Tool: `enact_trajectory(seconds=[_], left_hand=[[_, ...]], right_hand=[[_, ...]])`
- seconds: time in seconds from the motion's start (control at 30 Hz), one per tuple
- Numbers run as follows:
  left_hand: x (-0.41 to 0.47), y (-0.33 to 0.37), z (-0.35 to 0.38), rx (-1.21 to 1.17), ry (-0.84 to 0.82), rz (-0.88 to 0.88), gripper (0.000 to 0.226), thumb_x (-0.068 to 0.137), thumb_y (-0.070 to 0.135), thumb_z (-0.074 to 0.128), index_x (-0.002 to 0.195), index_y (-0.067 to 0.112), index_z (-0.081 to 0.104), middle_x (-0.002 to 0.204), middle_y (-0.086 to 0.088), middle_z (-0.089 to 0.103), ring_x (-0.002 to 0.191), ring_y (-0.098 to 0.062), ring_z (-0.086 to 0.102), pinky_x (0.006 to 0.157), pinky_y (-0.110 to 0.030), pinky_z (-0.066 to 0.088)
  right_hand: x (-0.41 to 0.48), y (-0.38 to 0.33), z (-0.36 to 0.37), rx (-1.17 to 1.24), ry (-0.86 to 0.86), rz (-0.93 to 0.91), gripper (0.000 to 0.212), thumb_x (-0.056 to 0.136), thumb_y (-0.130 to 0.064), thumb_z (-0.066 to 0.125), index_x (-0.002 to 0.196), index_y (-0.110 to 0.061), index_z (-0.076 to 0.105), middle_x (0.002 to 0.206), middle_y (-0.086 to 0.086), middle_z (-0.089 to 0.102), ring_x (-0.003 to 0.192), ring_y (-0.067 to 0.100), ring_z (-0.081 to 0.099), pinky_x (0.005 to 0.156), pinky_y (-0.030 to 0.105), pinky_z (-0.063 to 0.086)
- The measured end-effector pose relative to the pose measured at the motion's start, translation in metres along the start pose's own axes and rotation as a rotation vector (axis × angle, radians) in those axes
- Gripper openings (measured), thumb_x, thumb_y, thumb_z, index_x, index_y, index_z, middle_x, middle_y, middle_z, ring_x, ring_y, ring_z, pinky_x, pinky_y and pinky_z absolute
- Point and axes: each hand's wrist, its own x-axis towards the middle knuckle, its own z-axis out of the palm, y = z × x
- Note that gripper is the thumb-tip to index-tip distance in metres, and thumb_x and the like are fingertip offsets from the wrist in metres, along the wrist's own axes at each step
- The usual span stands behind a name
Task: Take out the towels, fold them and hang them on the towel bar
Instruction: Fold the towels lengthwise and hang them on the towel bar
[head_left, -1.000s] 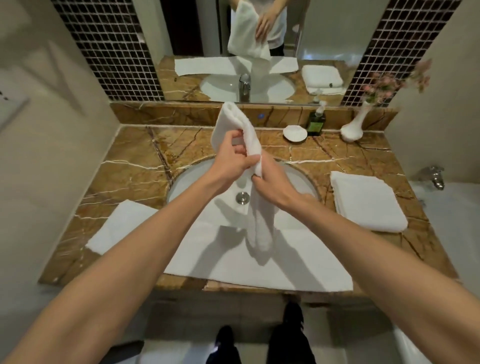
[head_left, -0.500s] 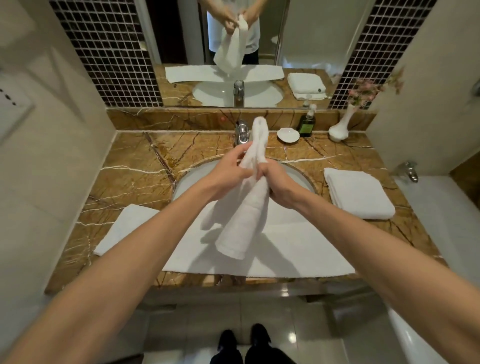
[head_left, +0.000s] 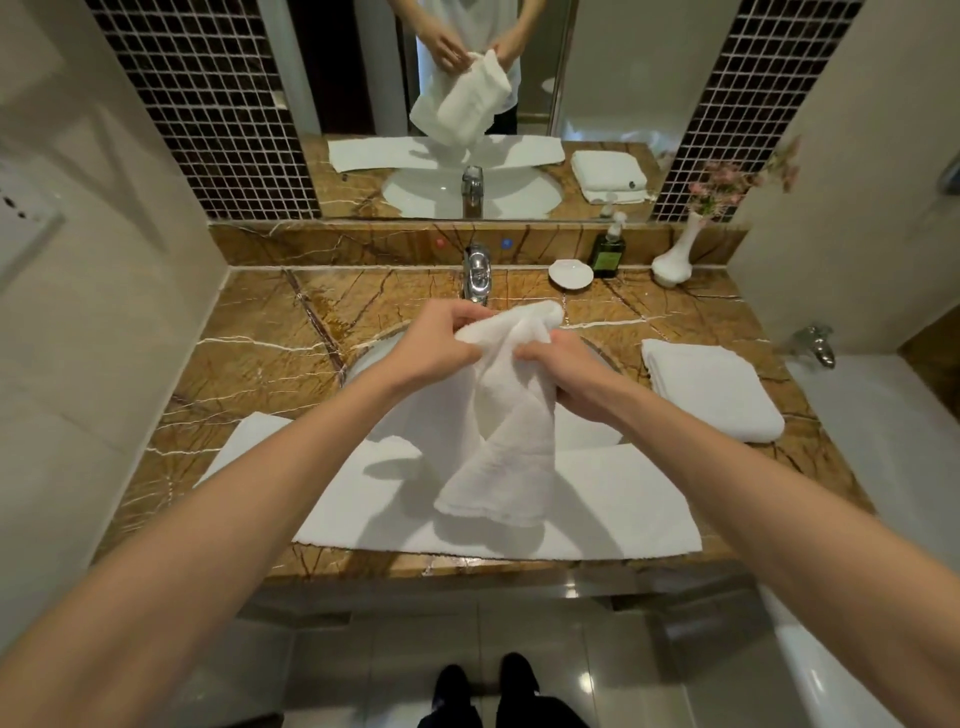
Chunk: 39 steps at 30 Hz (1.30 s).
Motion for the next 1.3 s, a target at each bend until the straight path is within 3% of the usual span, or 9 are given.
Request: enact_trajectory(seconds=[0.23,0.47,0.57,0.7,0.83,1.0,1.07,1.17,1.3], left_hand=[[0.007,-0.009,-0.029,0.233,-0.002,-0.016,0.012,0.079,0.015,0.073,0.091,0.017,0.071,0.086,0.003,0.067,0.075,-0.009,0.060,0.059,-0.018,0.044],[0.014,-0.025,-0.077,0.346,0.015,-0.011,0.004,0.083,0.021,0.071,0.084,0.021,0.066,0.084,0.005,0.064,0.078,-0.007,0.058,0.061,-0.021,0.042],[0.013,-0.031,-0.092,0.362,-0.017,-0.019,0.012,0.083,0.020,0.071,0.079,0.029,0.063,0.082,0.007,0.065,0.077,-0.007,0.059,0.061,-0.022,0.041],[0.012,-0.038,-0.098,0.505,-0.105,-0.003,0.003,0.083,0.022,0.070,0.080,0.023,0.069,0.078,0.001,0.065,0.075,-0.016,0.060,0.060,-0.029,0.046],[0.011,-0.044,-0.097,0.602,-0.138,0.041,0.011,0.087,0.022,0.066,0.092,0.014,0.069,0.085,-0.003,0.065,0.080,-0.019,0.059,0.071,-0.037,0.052],[0.008,-0.053,-0.101,0.726,-0.154,0.133,0.010,0.091,0.026,0.058,0.098,0.020,0.061,0.088,0.006,0.061,0.082,-0.014,0.055,0.069,-0.029,0.042],[0.006,-0.056,-0.106,0.771,-0.160,0.157,0.006,0.091,0.029,0.057,0.091,0.024,0.057,0.080,0.010,0.057,0.074,-0.011,0.052,0.061,-0.027,0.038],[0.000,-0.057,-0.110,0.806,-0.152,0.201,0.022,0.089,0.039,0.058,0.072,0.030,0.046,0.065,0.015,0.048,0.060,-0.005,0.045,0.051,-0.024,0.030],[-0.007,-0.061,-0.114,0.786,-0.184,0.162,0.041,0.075,0.057,0.060,0.062,0.019,0.050,0.056,0.004,0.051,0.052,-0.015,0.046,0.049,-0.026,0.033]], right_hand=[[0.003,-0.007,-0.043,-0.157,0.002,0.009,0.021,0.087,0.000,0.052,0.106,0.002,0.061,0.101,0.021,0.067,0.084,0.029,0.068,0.078,0.045,0.057],[0.009,-0.019,-0.107,-0.458,-0.053,0.051,0.017,0.083,-0.012,0.062,0.097,-0.003,0.061,0.086,0.012,0.064,0.074,0.023,0.063,0.059,0.032,0.053],[0.008,-0.020,-0.128,-0.605,-0.057,0.033,0.006,0.082,-0.012,0.063,0.077,-0.014,0.066,0.069,0.002,0.061,0.058,0.011,0.058,0.046,0.022,0.046],[0.009,-0.022,-0.141,-0.836,-0.116,-0.021,0.008,0.082,-0.018,0.065,0.080,-0.012,0.071,0.077,0.000,0.063,0.072,0.016,0.058,0.059,0.025,0.045],[0.010,-0.022,-0.141,-1.019,-0.158,-0.042,0.016,0.083,-0.018,0.066,0.079,-0.033,0.068,0.086,-0.006,0.068,0.083,0.013,0.062,0.066,0.026,0.048],[0.014,-0.016,-0.143,-1.138,-0.173,-0.062,0.015,0.080,-0.015,0.067,0.080,-0.029,0.068,0.086,-0.004,0.069,0.084,0.014,0.064,0.074,0.034,0.055],[0.014,-0.015,-0.142,-1.185,-0.179,-0.068,0.014,0.078,-0.013,0.066,0.078,-0.027,0.065,0.084,-0.003,0.067,0.082,0.015,0.062,0.065,0.031,0.052],[0.016,-0.010,-0.142,-1.250,-0.160,-0.052,0.021,0.076,-0.005,0.060,0.072,-0.026,0.060,0.080,-0.002,0.063,0.077,0.017,0.060,0.058,0.029,0.047],[0.018,0.001,-0.144,-1.288,-0.117,-0.077,0.021,0.073,0.003,0.051,0.076,-0.011,0.066,0.077,0.003,0.064,0.071,0.019,0.057,0.052,0.028,0.041]])
